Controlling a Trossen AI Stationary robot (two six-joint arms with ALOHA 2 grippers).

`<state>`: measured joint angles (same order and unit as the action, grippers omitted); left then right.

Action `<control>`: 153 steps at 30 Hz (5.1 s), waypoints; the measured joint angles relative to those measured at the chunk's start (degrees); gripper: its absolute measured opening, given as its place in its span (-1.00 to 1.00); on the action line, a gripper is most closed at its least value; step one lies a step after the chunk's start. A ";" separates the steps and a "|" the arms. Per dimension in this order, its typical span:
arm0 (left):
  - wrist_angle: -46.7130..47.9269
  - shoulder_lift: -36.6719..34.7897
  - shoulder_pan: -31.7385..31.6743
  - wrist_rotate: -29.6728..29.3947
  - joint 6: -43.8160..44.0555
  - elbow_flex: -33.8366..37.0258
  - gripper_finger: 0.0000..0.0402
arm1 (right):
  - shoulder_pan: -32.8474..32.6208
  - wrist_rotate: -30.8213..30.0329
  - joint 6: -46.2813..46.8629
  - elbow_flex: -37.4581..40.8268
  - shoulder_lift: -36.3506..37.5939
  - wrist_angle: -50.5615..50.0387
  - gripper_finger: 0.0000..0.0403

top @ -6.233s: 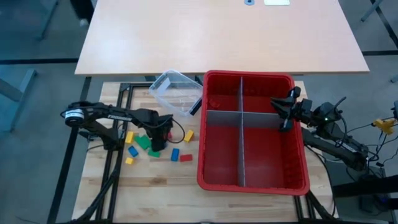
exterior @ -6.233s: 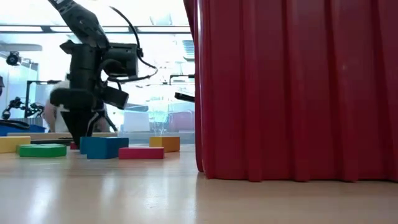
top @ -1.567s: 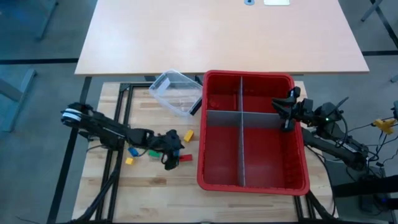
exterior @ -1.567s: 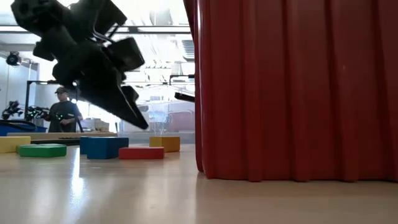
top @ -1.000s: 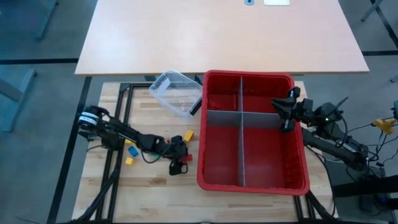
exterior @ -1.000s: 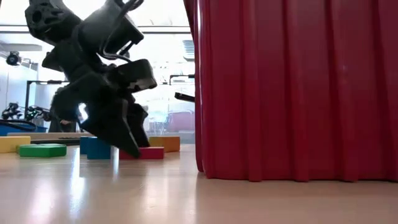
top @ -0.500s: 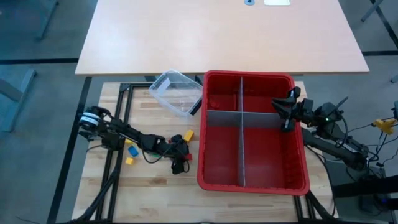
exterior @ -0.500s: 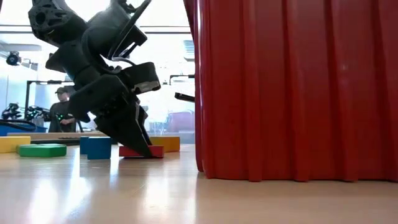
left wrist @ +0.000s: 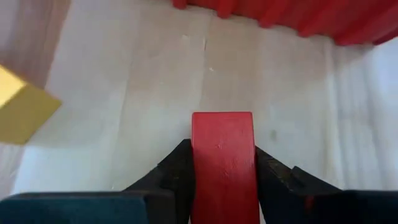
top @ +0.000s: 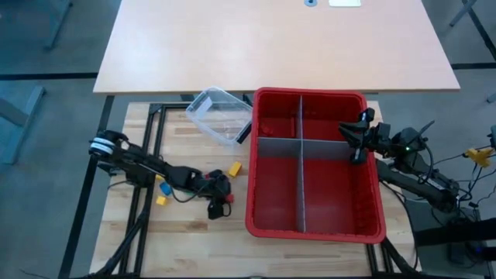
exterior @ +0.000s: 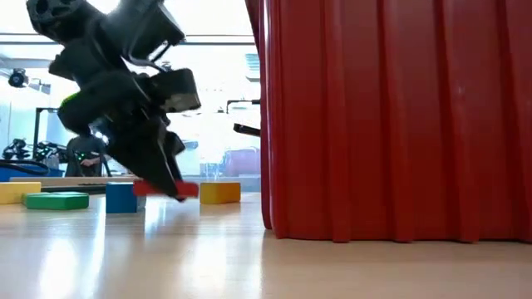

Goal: Sort blocks
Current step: Put the red block into the top left of the red bin, then put the right green block into the bottom left of the red bin

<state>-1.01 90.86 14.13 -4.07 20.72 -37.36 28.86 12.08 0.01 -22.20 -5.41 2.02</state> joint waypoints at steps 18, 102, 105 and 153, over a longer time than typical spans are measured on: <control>11.12 -24.29 4.70 -20.34 -1.93 0.48 -0.47 | 0.00 0.17 -0.17 0.00 0.01 0.04 -0.75; 12.33 -11.07 -25.61 15.79 -19.58 -24.46 0.55 | -0.02 0.55 0.50 0.02 0.00 -5.33 -0.72; 16.69 -16.69 -20.83 11.54 -16.43 -20.47 0.55 | 0.00 0.97 0.48 0.03 0.00 -5.05 -0.75; 35.31 -22.72 0.85 -2.34 5.30 6.28 0.55 | 0.00 1.42 -0.04 0.04 0.00 -6.48 -0.69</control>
<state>34.31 68.14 14.98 -6.41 26.02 -31.08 28.86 13.50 -0.03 -22.15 -5.41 -4.46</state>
